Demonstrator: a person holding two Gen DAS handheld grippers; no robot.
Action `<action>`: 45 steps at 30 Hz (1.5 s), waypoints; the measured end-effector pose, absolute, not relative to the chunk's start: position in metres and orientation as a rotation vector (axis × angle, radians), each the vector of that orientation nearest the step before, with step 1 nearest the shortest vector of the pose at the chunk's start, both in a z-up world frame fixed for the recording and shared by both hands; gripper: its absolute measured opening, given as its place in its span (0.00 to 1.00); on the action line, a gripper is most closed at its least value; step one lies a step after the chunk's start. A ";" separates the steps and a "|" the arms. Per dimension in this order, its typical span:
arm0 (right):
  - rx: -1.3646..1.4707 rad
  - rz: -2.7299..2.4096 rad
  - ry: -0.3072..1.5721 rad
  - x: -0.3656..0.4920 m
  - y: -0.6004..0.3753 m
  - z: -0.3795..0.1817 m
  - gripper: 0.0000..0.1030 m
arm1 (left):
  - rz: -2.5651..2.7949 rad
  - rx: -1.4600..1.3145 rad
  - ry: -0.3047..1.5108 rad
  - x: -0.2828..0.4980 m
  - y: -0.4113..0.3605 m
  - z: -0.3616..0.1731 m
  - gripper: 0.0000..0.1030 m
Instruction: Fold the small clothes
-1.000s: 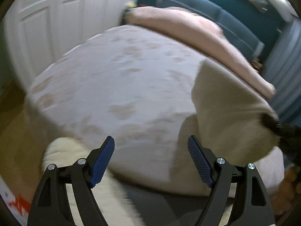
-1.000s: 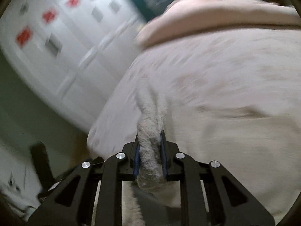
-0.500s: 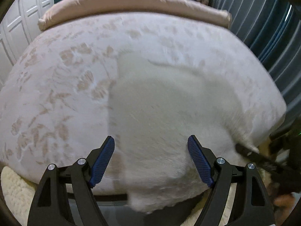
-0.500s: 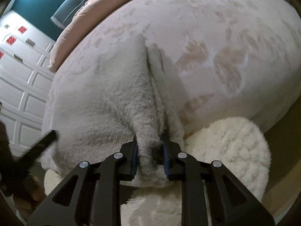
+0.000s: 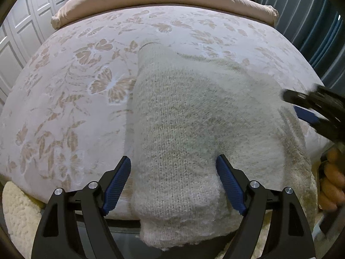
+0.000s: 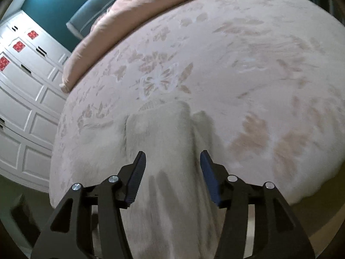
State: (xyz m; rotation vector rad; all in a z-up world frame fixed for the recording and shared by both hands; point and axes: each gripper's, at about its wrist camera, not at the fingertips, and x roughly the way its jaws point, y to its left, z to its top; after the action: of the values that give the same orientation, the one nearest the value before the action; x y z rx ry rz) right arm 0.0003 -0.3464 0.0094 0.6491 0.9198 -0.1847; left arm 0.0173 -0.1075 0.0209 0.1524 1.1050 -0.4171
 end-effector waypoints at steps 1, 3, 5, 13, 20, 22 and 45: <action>0.629 -0.166 0.942 0.011 -0.343 0.008 0.36 | -0.415 0.152 1.106 0.017 -0.107 0.021 0.78; 0.552 -0.158 0.965 0.025 -0.336 0.010 0.12 | -0.403 0.157 1.102 0.018 -0.108 0.023 0.78; 0.543 -0.126 0.907 0.027 -0.333 0.028 0.10 | -0.397 0.154 1.100 0.019 -0.107 0.024 0.78; 0.465 -0.195 1.032 0.042 -0.335 -0.011 0.10 | -0.388 0.159 1.106 0.021 -0.110 0.021 0.79; 0.438 -0.218 0.881 -0.003 -0.319 0.048 0.13 | -0.367 0.176 1.090 0.019 -0.110 0.020 0.81; 0.446 -0.181 0.860 -0.021 -0.306 0.058 0.13 | -0.366 0.171 1.092 0.020 -0.110 0.020 0.81; 0.265 0.154 1.112 -0.014 -0.148 -0.008 0.13 | -0.185 0.091 1.037 0.014 -0.014 0.054 0.80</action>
State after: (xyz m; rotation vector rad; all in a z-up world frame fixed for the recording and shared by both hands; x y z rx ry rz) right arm -0.0142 -0.1485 -0.0085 0.2650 1.1115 0.1539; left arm 0.0144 -0.0138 0.0537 0.0912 1.0368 -0.1846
